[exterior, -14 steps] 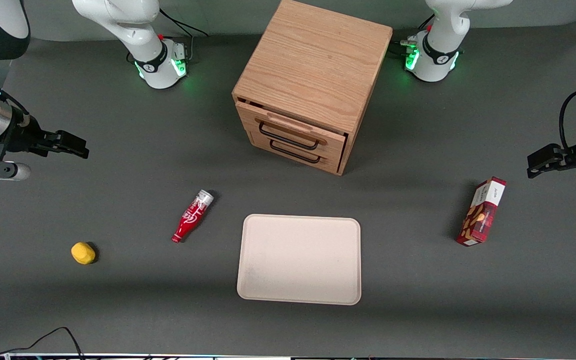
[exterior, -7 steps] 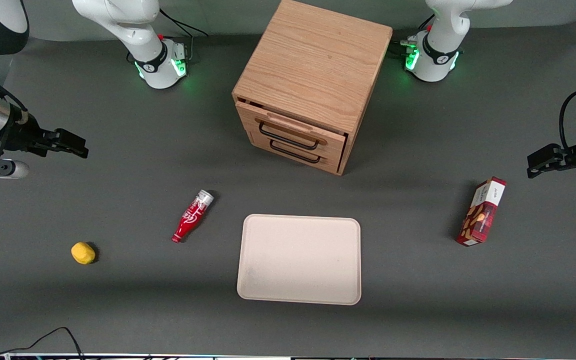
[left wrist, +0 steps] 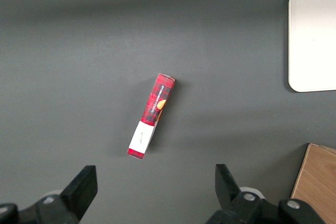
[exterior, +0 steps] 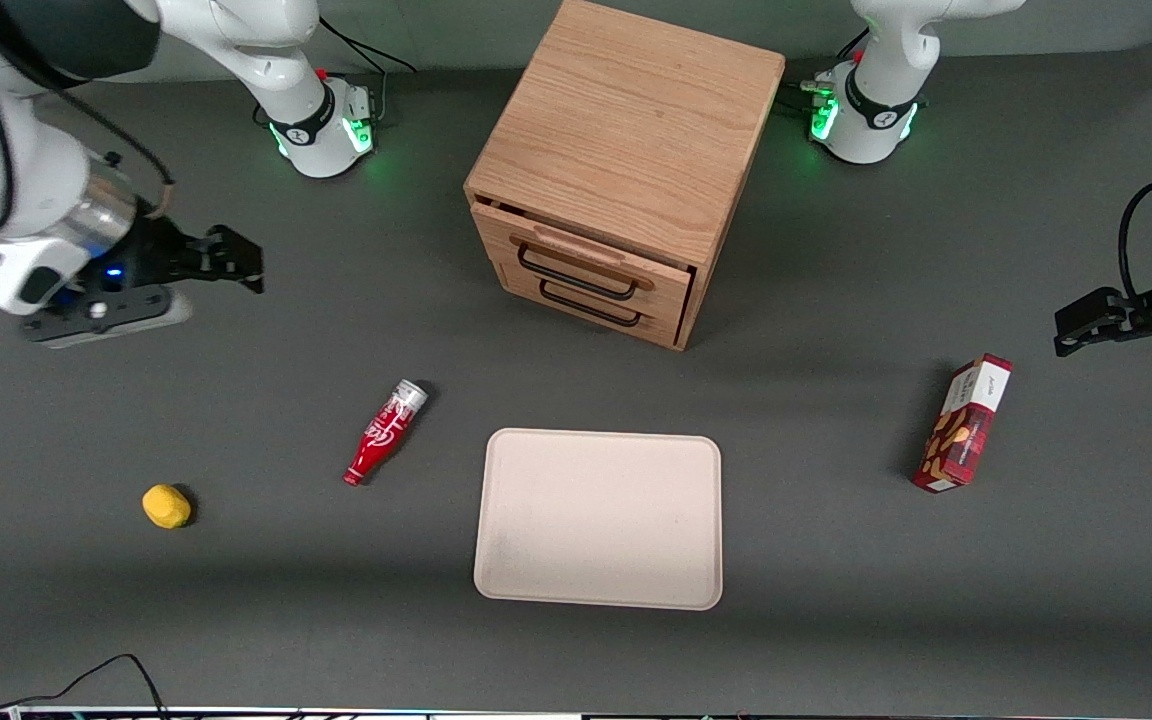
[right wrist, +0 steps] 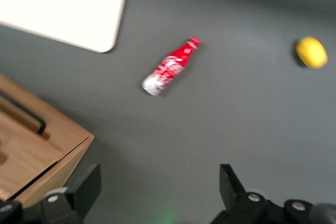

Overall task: Open upper drawer
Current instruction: 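Move the right gripper to the upper drawer's black wire handle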

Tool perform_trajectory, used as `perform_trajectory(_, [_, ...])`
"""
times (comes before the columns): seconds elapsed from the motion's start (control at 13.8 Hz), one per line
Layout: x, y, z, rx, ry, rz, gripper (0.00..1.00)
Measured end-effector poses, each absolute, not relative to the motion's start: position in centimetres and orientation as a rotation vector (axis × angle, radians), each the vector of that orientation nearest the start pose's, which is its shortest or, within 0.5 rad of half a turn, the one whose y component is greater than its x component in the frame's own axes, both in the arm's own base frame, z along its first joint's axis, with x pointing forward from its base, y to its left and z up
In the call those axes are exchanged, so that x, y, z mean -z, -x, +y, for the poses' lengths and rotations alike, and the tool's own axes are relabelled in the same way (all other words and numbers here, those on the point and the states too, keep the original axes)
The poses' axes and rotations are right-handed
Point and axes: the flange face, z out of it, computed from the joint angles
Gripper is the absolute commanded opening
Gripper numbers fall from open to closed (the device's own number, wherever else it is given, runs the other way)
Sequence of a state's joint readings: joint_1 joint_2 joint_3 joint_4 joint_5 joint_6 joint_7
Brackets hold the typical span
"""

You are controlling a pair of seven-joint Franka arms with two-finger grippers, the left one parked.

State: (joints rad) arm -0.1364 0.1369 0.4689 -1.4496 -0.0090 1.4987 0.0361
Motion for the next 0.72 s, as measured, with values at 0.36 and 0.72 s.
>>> perform_trajectory(0.36, [-57.2,-57.2,28.4,-0.124,2.753,-0.978,1.0])
perform_trajectory(0.72, [-51.8,-56.0,38.3,-0.156,2.537,-1.206,1.0])
